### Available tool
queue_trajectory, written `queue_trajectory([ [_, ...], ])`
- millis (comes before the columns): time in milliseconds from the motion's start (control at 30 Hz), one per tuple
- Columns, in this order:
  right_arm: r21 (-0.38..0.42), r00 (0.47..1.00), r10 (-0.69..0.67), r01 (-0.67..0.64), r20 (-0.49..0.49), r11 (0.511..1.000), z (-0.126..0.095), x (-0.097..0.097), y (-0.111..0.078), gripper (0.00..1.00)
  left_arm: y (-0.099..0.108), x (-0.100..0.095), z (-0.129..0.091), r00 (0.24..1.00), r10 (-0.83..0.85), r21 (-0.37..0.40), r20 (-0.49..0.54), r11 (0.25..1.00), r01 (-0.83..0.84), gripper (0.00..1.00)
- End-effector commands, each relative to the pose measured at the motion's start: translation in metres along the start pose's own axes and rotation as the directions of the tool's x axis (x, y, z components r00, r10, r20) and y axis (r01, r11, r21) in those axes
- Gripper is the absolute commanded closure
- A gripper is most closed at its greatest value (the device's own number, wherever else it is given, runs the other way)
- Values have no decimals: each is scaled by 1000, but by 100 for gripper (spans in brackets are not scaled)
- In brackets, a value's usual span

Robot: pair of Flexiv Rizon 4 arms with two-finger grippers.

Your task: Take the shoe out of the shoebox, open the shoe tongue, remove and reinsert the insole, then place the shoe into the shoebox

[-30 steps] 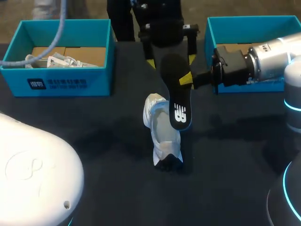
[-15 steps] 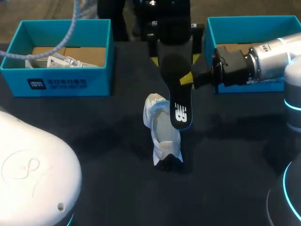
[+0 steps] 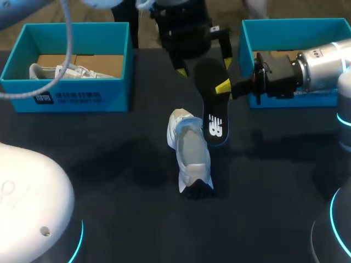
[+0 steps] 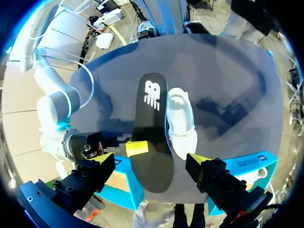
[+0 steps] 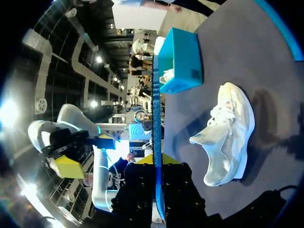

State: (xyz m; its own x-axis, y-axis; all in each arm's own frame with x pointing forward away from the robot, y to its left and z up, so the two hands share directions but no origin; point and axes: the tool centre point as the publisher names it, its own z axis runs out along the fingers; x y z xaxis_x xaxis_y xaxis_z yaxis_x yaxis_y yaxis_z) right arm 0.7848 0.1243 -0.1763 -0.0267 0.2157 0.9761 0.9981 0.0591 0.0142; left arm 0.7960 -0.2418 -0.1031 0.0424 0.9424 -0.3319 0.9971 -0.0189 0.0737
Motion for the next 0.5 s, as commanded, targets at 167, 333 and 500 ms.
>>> queue_trajectory([
  [167,-13,1000,0,0,0,1000,-8,3,-1,100,-12,24,-3,849,-11,-71,528,996,57,0],
  [333,-29,999,9,-10,-35,1000,-12,3,0,100,-21,25,-1,750,11,-80,662,995,56,0],
  [500,-34,999,13,-14,-32,999,-18,5,0,100,-28,27,3,704,34,-83,709,996,36,0],
])
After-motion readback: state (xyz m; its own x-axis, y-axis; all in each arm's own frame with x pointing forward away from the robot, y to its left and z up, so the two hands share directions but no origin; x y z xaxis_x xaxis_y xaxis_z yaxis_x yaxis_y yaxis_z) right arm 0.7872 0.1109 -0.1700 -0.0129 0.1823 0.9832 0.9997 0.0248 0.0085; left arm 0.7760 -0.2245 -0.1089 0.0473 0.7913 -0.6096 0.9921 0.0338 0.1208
